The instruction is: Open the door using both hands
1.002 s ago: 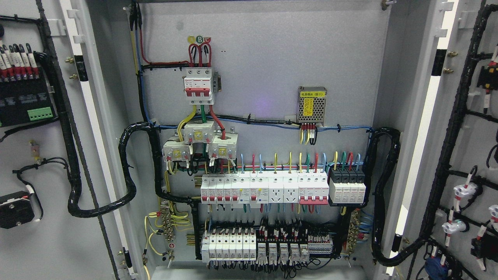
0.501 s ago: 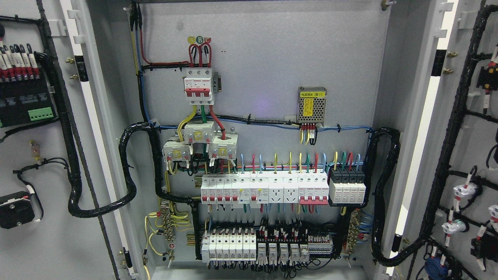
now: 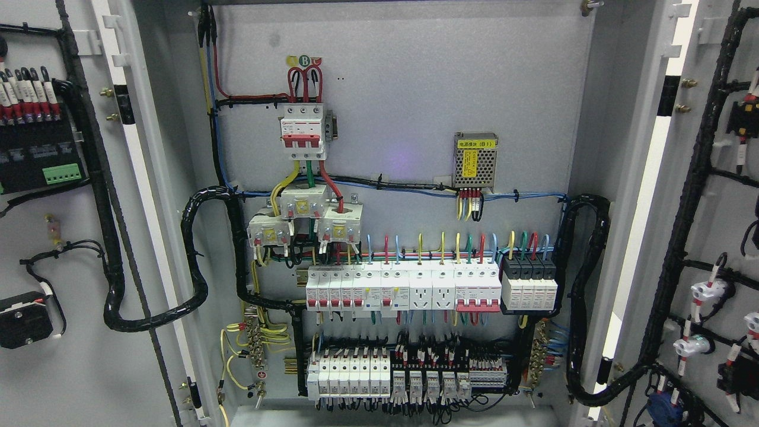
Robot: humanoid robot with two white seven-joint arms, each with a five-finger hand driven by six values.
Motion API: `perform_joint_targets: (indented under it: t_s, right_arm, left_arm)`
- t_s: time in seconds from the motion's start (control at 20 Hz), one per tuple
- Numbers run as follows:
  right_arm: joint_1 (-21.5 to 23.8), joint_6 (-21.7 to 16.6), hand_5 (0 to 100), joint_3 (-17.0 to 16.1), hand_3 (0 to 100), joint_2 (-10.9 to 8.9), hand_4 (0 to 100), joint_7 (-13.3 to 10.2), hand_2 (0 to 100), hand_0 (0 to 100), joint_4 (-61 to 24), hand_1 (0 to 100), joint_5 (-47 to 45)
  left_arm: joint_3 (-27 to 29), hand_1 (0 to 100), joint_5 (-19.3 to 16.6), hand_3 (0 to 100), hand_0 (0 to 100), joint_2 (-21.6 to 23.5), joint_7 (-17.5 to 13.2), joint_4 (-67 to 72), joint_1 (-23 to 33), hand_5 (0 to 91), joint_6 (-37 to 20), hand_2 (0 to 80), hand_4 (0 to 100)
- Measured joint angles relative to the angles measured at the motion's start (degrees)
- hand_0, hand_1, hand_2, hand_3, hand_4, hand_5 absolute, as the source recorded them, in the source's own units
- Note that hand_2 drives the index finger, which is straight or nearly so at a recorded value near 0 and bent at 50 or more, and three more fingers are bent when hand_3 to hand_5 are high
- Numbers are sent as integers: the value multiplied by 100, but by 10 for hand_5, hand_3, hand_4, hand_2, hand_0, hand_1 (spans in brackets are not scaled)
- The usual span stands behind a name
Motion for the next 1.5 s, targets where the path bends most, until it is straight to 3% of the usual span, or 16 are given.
perform_joint_targets:
  t_s: [0.35,0.6,0.9,1.1,1.5]
  right_arm:
    - [-581,1471,0,-233,0,250,0,-980,0,382,1242,0,480]
    - [-932,2389,0,-333,0,417,0,-1304,0,382,1780,0,945]
    - [-1373,2853,0,-405,0,613,0,-1722,0,382,2324,0,1345]
    - [-1535,3066,0,-424,0,766,0,-1773,0,382,2603,0,1526]
    - [-1615,3136,0,-449,0,986,0,-1899,0,382,3051,0,1990]
  left_arm:
    - [106,0,-1,0,0,-212,32,1806,-712,0,-28,0,0]
    - [150,0,15,0,0,-298,41,2748,-1056,0,124,0,0]
    - [181,0,16,0,0,-362,43,3780,-1537,0,271,0,0]
    - [194,0,19,0,0,-388,49,4223,-1728,0,480,0,0]
    - [210,0,20,0,0,-419,58,4724,-1890,0,593,0,0]
